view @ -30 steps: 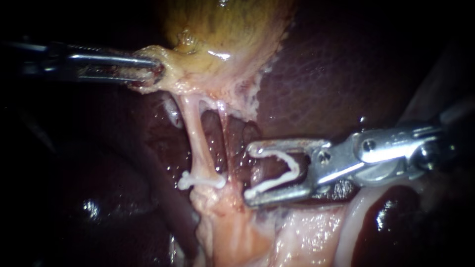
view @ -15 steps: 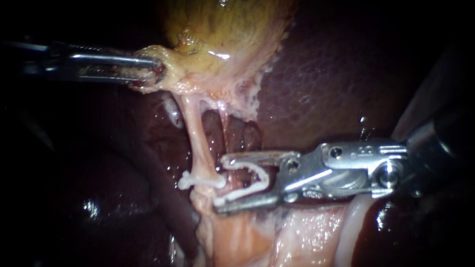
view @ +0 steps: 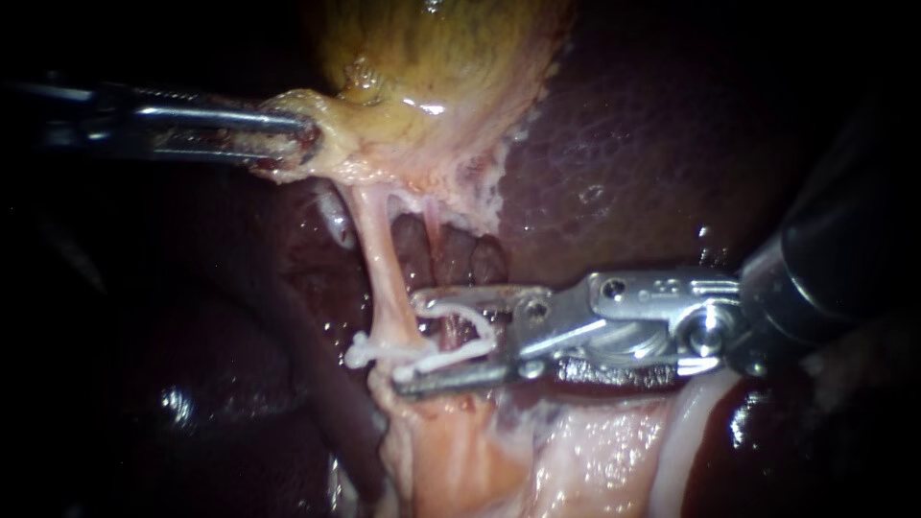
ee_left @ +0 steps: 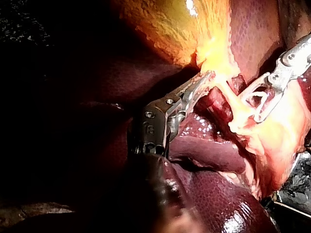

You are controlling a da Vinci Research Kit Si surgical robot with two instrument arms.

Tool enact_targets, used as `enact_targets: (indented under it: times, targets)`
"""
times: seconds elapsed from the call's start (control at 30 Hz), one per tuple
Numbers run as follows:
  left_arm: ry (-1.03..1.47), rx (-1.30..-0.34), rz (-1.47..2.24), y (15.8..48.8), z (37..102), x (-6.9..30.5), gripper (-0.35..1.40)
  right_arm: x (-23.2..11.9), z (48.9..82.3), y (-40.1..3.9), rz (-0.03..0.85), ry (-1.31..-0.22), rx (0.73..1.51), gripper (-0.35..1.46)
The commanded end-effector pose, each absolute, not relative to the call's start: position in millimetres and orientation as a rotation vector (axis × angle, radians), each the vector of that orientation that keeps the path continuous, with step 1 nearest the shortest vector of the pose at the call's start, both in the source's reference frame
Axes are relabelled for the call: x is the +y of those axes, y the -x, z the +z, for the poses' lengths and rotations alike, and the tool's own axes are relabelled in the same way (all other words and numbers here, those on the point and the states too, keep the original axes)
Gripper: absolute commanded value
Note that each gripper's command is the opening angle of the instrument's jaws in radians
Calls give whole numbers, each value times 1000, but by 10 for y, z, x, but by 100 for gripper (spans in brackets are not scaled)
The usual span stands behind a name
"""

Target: Clipping second clip left tube

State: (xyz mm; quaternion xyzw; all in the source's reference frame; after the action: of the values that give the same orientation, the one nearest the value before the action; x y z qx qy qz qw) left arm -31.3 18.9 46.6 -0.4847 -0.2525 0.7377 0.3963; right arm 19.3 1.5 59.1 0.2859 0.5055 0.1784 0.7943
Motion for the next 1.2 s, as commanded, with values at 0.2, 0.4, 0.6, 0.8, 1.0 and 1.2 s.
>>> enact_targets:
  times: [0.2,0.4,0.6,0.8,1.0,1.2]
  targets:
    - [1228,-640,1869,313,465,189,-35,20,599,-203,406,-644,1095,50]
    - [1228,-639,1870,313,465,189,-35,16,603,-222,416,-698,1106,50]
    - [1229,-638,1870,313,466,188,-35,8,610,-239,423,-730,1122,50]
    - [1229,-638,1870,313,466,188,-35,3,601,-245,437,-770,1166,50]
    - [1229,-638,1871,312,467,188,-35,-9,574,-251,426,-826,1213,50]
    - [1229,-639,1871,312,468,188,-35,-18,554,-256,424,-855,1233,49]
